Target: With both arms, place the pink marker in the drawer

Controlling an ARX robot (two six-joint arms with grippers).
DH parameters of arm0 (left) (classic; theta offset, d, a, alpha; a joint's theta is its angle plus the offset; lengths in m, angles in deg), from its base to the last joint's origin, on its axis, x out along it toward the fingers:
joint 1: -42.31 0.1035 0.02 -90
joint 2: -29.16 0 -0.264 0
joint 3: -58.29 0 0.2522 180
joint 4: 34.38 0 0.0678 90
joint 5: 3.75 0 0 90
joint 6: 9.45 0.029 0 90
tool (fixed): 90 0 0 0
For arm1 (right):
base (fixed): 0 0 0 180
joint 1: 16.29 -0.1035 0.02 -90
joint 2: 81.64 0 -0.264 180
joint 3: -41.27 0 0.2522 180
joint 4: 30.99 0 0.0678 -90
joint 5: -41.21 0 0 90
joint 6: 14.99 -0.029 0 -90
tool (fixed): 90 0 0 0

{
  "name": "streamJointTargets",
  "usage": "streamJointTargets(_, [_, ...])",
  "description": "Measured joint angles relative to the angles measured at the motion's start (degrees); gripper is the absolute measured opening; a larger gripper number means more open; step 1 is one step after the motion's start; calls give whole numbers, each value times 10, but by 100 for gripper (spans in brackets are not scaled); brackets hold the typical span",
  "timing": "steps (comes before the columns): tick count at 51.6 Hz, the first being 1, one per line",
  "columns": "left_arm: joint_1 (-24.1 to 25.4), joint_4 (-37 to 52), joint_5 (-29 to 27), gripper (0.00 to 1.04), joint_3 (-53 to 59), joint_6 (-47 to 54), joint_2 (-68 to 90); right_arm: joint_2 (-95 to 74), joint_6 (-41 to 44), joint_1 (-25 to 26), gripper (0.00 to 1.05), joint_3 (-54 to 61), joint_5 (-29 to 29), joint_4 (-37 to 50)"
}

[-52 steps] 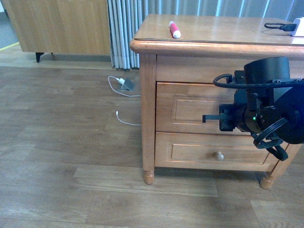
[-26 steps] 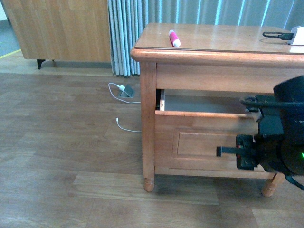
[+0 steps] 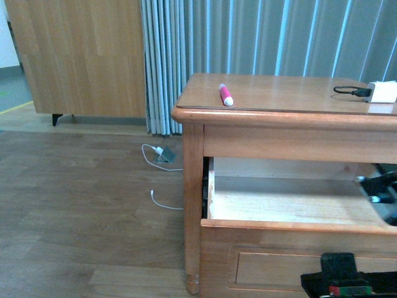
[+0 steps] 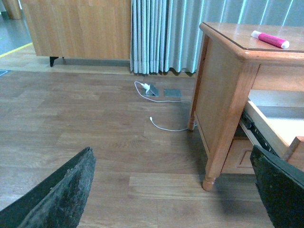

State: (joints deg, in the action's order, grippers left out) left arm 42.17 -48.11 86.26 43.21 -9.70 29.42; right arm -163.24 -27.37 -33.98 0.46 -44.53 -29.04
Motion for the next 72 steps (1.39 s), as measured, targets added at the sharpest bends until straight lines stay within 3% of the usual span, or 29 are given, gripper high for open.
streamJointTargets(5, [0,0,0,99,0,0,0,86,-8,13,98,12,6,-45])
streamJointTargets(23, [0,0,0,99,0,0,0,375,-10,59,96,42,24,-190])
streamJointTargets(37, [0,0,0,99,0,0,0,537,-37,145,96,96,73,-262])
streamJointTargets(47, [0,0,0,99,0,0,0,545,-39,148,96,97,67,-258])
streamJointTargets(51, [0,0,0,99,0,0,0,578,24,134,83,156,-29,-119])
streamJointTargets(54, [0,0,-1,99,0,0,0,600,64,159,73,187,-37,-49])
streamJointTargets(58, [0,0,0,99,0,0,0,616,93,174,63,197,-48,-29])
streamJointTargets(68, [0,0,0,99,0,0,0,619,116,175,97,205,-43,-29])
streamJointTargets(72, [0,0,0,99,0,0,0,619,117,176,96,205,-44,-29])
